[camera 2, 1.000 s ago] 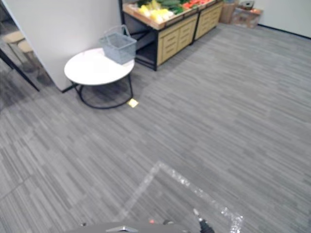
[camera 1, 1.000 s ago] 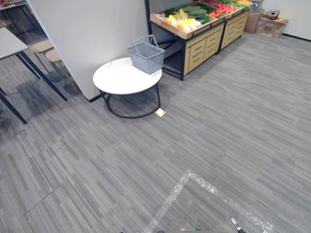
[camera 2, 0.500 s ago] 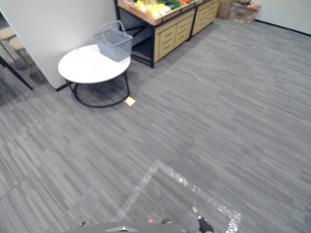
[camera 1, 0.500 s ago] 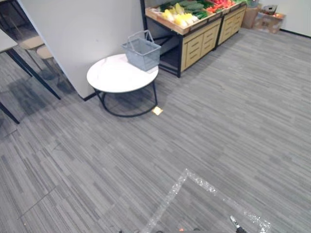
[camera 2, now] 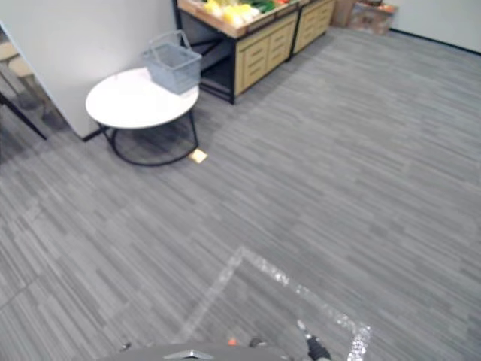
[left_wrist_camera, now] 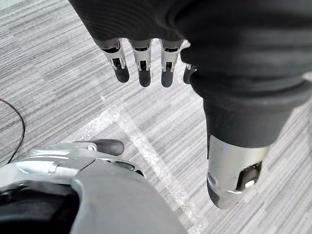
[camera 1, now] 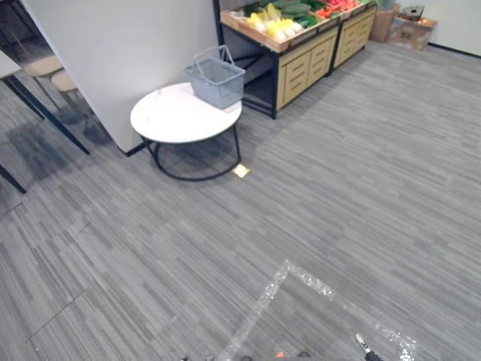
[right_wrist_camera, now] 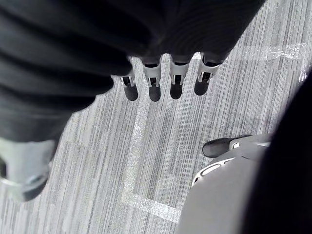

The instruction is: Pick vegetable in the basket

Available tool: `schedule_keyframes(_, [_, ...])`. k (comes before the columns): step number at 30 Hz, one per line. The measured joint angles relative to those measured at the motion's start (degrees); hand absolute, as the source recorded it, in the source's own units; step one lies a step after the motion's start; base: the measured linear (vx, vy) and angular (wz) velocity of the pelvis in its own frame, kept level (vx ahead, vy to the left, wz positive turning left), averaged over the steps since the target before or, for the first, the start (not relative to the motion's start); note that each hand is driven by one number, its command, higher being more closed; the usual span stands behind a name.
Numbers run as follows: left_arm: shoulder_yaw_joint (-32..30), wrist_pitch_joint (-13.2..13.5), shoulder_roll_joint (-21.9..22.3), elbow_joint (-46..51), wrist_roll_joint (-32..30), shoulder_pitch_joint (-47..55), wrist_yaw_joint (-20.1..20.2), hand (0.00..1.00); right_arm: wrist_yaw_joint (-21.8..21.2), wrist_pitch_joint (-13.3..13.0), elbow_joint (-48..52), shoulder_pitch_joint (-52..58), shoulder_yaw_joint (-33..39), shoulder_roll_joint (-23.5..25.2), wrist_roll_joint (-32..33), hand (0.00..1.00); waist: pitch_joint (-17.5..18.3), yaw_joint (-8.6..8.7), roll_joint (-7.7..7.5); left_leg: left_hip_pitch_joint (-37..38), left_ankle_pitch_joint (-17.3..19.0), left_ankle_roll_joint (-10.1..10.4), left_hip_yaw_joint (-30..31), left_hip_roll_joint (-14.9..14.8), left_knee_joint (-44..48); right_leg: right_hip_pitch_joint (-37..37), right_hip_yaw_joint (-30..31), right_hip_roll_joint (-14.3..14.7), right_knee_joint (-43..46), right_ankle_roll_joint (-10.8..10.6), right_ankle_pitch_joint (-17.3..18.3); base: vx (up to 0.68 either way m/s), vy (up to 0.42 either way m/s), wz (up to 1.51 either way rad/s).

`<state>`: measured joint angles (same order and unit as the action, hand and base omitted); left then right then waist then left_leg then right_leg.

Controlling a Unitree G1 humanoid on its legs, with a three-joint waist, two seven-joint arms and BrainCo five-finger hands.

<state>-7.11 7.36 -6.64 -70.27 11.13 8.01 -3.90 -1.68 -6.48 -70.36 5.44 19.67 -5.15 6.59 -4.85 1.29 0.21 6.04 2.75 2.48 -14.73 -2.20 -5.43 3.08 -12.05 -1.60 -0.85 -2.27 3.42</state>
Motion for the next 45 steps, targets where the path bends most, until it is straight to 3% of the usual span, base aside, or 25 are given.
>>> schedule_keyframes(4, [-0.2,0.0,-0.1,0.4,1.2,-1.9,-0.7,0.0,0.2,0.0,0.2,-1.8,0.0,0.0,0.1,0.0,-2.5,0.12,0.12,-1.8,-0.5,0.3,-0.1,-0.4,0.0,-4.2,0.0,-0.2,5.2,0.5,2.4,0.03,-0.031,-0.03])
schedule_keyframes(5, [-2.5,0.2,0.0,1.1,2.3,-2.2,-0.8,0.0,0.2,0.0,0.2,-1.8,0.0,0.0,0.1,0.0,-2.9,0.09,-0.25,-2.1,0.6,1.5,-0.5,-0.8,1.9,-4.8,0.3,-0.2,7.1,1.0,3.9,0.09,-0.113,-0.04])
schedule_keyframes(6, [-4.0,0.7,-0.1,2.3,2.4,-2.2,-0.9,0.0,0.2,-0.1,0.2,-1.9,-0.9,0.3,0.1,0.0,-3.8,-0.06,-1.25,-5.9,4.8,2.7,-0.7,-2.3,12.0,-4.9,0.6,-0.4,8.4,1.7,5.5,0.07,-0.126,-0.05])
schedule_keyframes(8, [-5.4,1.2,-0.3,3.9,4.0,-2.1,-0.9,0.0,0.2,-0.2,0.2,-1.9,-2.2,0.4,0.1,0.0,-4.9,-0.29,-1.91,-14.1,7.1,2.6,-0.7,-5.9,32.0,-3.5,0.6,0.2,8.7,3.0,6.9,0.03,-0.177,-0.02])
schedule_keyframes(9, [-6.9,1.2,0.4,4.5,4.4,-1.9,-0.9,0.0,0.2,-0.2,0.2,-1.8,-2.5,-0.4,0.1,0.0,-5.8,-0.3,-0.79,-18.4,6.3,1.5,0.2,-9.1,43.3,-1.5,0.5,1.7,8.5,3.3,7.0,0.05,-0.169,-0.08])
schedule_keyframes(11, [-8.0,1.2,1.9,4.5,5.1,-1.7,-0.8,0.0,0.4,-0.2,0.3,-1.7,-2.6,-0.8,0.0,0.0,-6.8,-0.83,0.2,-21.3,3.5,0.8,1.8,-10.9,51.6,0.7,0.5,2.6,8.8,3.7,7.6,0.12,-0.071,-0.05])
schedule_keyframes(12, [-8.7,1.2,1.8,4.7,5.7,-1.7,-0.8,0.0,0.7,-0.1,0.4,-1.6,-2.5,-0.6,0.0,0.0,-7.1,-1.29,-0.39,-22.7,2.8,0.9,2.4,-10.9,54.3,1.4,0.7,2.4,8.9,3.8,8.0,0.19,-0.023,0.04])
schedule_keyframes(13, [-9.2,1.2,2.2,4.8,6.3,-2.0,-0.7,0.0,1.3,0.0,0.5,-2.1,-2.5,-0.8,0.0,0.0,-7.4,-1.68,-0.14,-25.4,5.4,1.8,4.3,-9.2,55.2,2.2,0.8,1.5,8.8,4.1,8.8,0.17,-0.009,0.05])
schedule_keyframes(16, [-8.9,1.2,2.6,4.3,6.2,-1.8,-0.4,0.0,1.4,-0.1,0.4,-4.2,-2.3,-1.2,0.0,0.0,-7.4,-2.45,-0.3,-28.8,6.6,1.7,4.4,-6.0,43.7,2.5,1.5,-0.8,8.6,3.8,10.2,0.21,0.049,-0.07])
schedule_keyframes(20, [-9.6,1.2,3.5,4.3,6.0,-0.1,-0.3,0.0,1.4,-0.6,2.6,-4.9,-4.6,-1.1,0.0,0.0,-7.6,-3.25,0.46,-28.6,-2.6,2.3,4.7,-5.6,13.5,7.1,2.2,-1.4,7.0,-0.1,13.3,0.35,0.134,-0.1])
schedule_keyframes(22, [-10.7,1.1,4.6,4.2,5.9,1.1,-0.3,0.0,1.3,-1.3,2.7,-5.2,-4.9,-1.1,0.0,0.0,-7.5,-4.02,1.51,-30.0,-4.1,1.8,4.3,-7.3,10.5,9.8,3.6,-1.2,6.7,-2.4,16.1,0.43,0.267,-0.33])
schedule_keyframes(23, [-10.8,1.0,4.4,4.1,5.9,1.3,-0.2,0.0,1.4,-1.3,2.6,-5.3,-4.9,-1.1,0.0,0.0,-7.6,-4.39,1.09,-30.2,-8.2,1.3,4.2,-7.2,12.2,11.0,4.1,-1.8,6.3,-3.0,16.9,0.63,0.403,-0.44])
schedule_keyframes(25, [-10.4,0.9,3.0,4.2,5.3,1.7,-0.1,0.0,1.1,-1.3,1.7,-5.5,-5.1,0.2,-0.1,0.0,-6.4,-5.27,-1.73,-31.4,-11.1,-0.4,2.3,-4.9,16.9,11.9,5.8,-5.3,6.5,-3.3,17.0,0.6,0.339,-0.2])
schedule_keyframes(28, [-8.9,0.9,1.4,4.1,3.5,0.6,-0.1,0.0,0.3,-1.3,1.8,-5.7,-5.1,0.9,-1.5,0.0,-5.3,-5.14,-3.69,-30.3,-7.0,-5.9,0.3,-0.2,18.7,6.4,10.9,-9.7,17.8,-3.3,9.6,0.62,0.322,0.16])
schedule_keyframes(30, [-8.9,0.9,1.4,4.2,3.5,0.7,0.0,0.0,-0.1,-1.3,1.6,-4.7,-4.0,0.9,-2.2,0.0,-5.2,-4.94,-3.68,-26.2,-3.4,-6.9,0.4,1.9,18.5,3.6,12.7,-11.0,28.5,-5.1,1.4,0.62,0.293,0.19])
schedule_keyframes(31, [-8.8,0.8,1.2,4.2,3.3,0.9,0.1,0.0,-0.4,-1.3,1.7,-3.8,-4.0,1.2,-2.2,0.0,-5.1,-4.7,-3.85,-22.4,-1.1,-7.3,0.8,3.0,17.7,0.9,13.0,-11.7,36.6,-6.3,-8.0,0.48,0.226,0.14])
schedule_keyframes(32, [-8.3,0.8,1.0,4.2,3.3,1.1,0.2,0.0,-0.4,-1.3,1.9,-3.3,-3.5,1.3,-2.2,0.0,-4.9,-4.51,-4.06,-20.2,0.0,-7.5,1.1,3.6,16.8,-0.4,13.2,-12.0,41.1,-7.4,-13.0,0.7,0.306,0.2])
schedule_keyframes(33, [-6.4,0.7,-0.1,4.3,3.2,1.3,0.4,0.0,-0.6,-1.4,2.0,-2.9,-3.4,1.2,-2.6,0.0,-4.8,-3.95,-4.36,-16.0,1.9,-7.4,2.3,5.1,15.4,-4.8,12.9,-12.9,52.4,-8.3,-13.2,0.57,0.193,0.37])
schedule_keyframes(34, [-5.1,0.7,-0.6,4.3,2.5,1.1,0.6,0.0,-0.8,-1.4,2.1,-2.4,-3.2,1.0,-3.5,0.0,-4.8,-2.73,-4.41,-11.8,3.2,-7.5,3.6,6.2,14.1,-8.3,10.9,-13.7,60.9,-6.7,-10.0,0.56,0.164,0.43])
schedule_keyframes(36, [-3.2,0.8,-1.1,4.3,1.2,0.1,0.6,0.0,-0.9,-1.3,2.6,-0.8,-2.7,0.8,-4.3,0.0,-5.0,-2.46,-3.97,-4.7,4.9,-7.4,5.1,6.6,11.5,-12.7,6.7,-14.0,66.1,-4.8,-2.4,0.55,0.099,0.41])
schedule_keyframes(37, [-2.8,0.7,-1.0,4.3,1.1,-0.8,0.6,0.0,-0.9,-1.2,2.4,0.1,-2.2,0.8,-4.3,0.0,-5.0,-2.17,-3.66,-0.5,6.1,-7.4,6.2,6.5,10.3,-15.4,2.5,-14.3,64.7,-2.0,2.9,0.53,0.054,0.36])
schedule_keyframes(38, [-2.8,0.7,-1.1,4.2,1.1,-1.1,0.6,0.0,-0.9,-1.2,2.4,0.5,-2.1,0.9,-4.3,0.0,-5.0,-2.04,-3.53,1.1,6.5,-7.5,6.6,6.4,9.5,-16.7,0.7,-14.3,62.9,-1.5,4.8,0.49,-0.004,0.43])
schedule_keyframes(40, [-2.9,0.8,0.0,4.6,1.2,-2.4,0.5,0.0,-1.0,-1.2,2.5,0.5,-1.9,0.9,-4.2,0.0,-5.0,-0.16,-2.06,5.4,9.3,-7.3,8.4,4.5,8.5,-21.1,-5.2,-12.5,47.7,-0.1,7.1,0.48,-0.074,0.43])
schedule_keyframes(42, [-3.0,0.7,0.4,4.7,1.2,-3.6,0.5,0.0,-1.0,-1.2,2.6,0.4,-1.6,0.6,-4.2,0.0,-5.0,0.63,-0.74,7.3,10.7,-6.3,9.3,2.2,8.2,-23.3,-6.0,-9.6,30.7,-1.6,5.4,0.53,-0.147,0.42])
schedule_keyframes(45, [-4.5,0.8,2.2,5.0,1.2,-5.2,0.5,0.0,-0.7,-1.2,2.6,1.0,-1.5,0.7,-4.4,0.0,-5.0,0.49,-0.93,10.3,12.3,-3.6,10.2,0.2,7.9,-23.9,-2.0,-6.6,7.1,-2.7,-2.4,0.65,-0.241,0.45])
